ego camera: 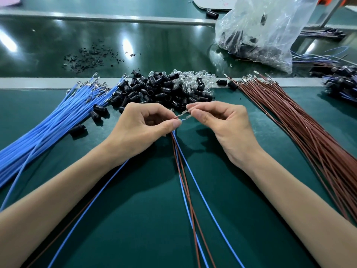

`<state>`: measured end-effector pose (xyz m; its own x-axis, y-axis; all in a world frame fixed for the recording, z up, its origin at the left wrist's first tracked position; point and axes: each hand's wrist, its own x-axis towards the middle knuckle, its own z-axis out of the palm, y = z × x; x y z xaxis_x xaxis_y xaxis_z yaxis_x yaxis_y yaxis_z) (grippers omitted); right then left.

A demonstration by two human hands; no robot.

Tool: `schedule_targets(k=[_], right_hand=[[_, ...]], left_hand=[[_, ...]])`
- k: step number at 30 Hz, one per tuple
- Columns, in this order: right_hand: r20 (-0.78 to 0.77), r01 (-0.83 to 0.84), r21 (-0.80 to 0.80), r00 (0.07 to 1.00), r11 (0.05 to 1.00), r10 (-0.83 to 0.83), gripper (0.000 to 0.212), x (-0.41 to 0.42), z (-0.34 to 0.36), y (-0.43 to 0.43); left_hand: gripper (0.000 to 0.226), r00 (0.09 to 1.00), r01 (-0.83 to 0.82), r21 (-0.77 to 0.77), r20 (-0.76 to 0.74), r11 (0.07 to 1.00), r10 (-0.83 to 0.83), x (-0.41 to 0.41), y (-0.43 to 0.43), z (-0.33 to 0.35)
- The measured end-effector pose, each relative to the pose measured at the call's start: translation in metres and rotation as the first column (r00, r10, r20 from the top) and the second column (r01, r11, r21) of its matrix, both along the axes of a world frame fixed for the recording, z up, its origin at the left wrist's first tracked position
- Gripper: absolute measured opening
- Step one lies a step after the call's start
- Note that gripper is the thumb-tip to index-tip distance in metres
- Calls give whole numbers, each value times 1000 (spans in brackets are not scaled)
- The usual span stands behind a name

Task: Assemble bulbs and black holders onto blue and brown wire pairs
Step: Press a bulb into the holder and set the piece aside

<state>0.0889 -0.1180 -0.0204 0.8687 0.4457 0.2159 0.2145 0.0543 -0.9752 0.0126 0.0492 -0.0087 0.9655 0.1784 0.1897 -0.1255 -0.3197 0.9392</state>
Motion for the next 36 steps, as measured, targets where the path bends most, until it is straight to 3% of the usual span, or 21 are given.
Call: schedule_targets(k=[5, 11, 19, 36], right_hand=[[22, -35, 13, 999, 999, 35, 26, 0, 1, -1], [-15, -40, 4, 999, 999, 40, 8, -3, 2, -3], [7, -101, 11, 995, 995, 101, 20, -4, 3, -3], [0, -66, -43, 998, 997, 67, 11, -2, 0, -4]], left_hand=[[7, 1000, 12, 2, -13, 1000, -12, -1, 1, 0], [6, 998, 46, 12, -32, 999, -46, -2, 1, 2], [5, 999, 36, 25, -36, 999, -36, -3, 1, 4], [7, 998, 30, 29, -52, 999, -28, -1, 3, 3]])
